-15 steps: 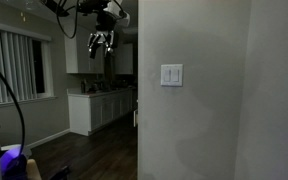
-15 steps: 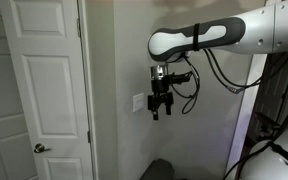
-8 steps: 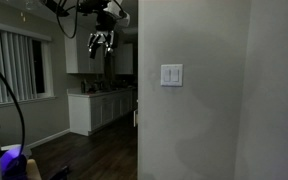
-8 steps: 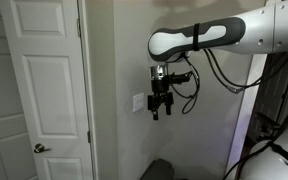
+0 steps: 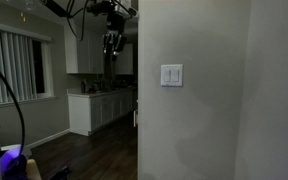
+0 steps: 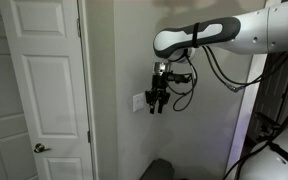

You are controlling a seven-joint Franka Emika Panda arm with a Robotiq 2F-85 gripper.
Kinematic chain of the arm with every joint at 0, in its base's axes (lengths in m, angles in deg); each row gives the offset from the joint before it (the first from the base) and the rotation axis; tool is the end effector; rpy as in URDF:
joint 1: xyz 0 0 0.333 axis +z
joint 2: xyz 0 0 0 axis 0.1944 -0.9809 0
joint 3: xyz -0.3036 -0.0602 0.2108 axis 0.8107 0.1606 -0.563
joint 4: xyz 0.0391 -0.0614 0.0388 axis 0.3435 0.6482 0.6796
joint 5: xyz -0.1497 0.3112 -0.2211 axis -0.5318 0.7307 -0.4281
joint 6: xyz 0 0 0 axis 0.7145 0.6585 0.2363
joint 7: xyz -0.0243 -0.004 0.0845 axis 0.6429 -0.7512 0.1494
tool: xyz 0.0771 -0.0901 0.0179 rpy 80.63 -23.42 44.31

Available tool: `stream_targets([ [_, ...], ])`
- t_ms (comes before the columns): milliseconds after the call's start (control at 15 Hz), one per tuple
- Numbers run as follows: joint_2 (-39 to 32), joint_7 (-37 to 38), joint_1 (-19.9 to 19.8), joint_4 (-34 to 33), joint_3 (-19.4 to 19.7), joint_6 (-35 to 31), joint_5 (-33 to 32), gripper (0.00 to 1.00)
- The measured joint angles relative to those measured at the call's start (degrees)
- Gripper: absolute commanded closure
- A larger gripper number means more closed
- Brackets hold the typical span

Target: Turn on the right light switch

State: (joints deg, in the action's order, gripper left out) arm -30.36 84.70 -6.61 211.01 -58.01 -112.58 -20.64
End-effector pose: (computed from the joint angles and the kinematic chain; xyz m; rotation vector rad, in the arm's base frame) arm 0.3960 0.0793 0.5952 -2.9428 -0.0180 0.1462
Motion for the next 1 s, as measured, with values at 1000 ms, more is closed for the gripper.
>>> stream_targets([
  [1000,-14.9,12.9,-5.3,-2.2,6.6,-32.8,19.5,1.00],
])
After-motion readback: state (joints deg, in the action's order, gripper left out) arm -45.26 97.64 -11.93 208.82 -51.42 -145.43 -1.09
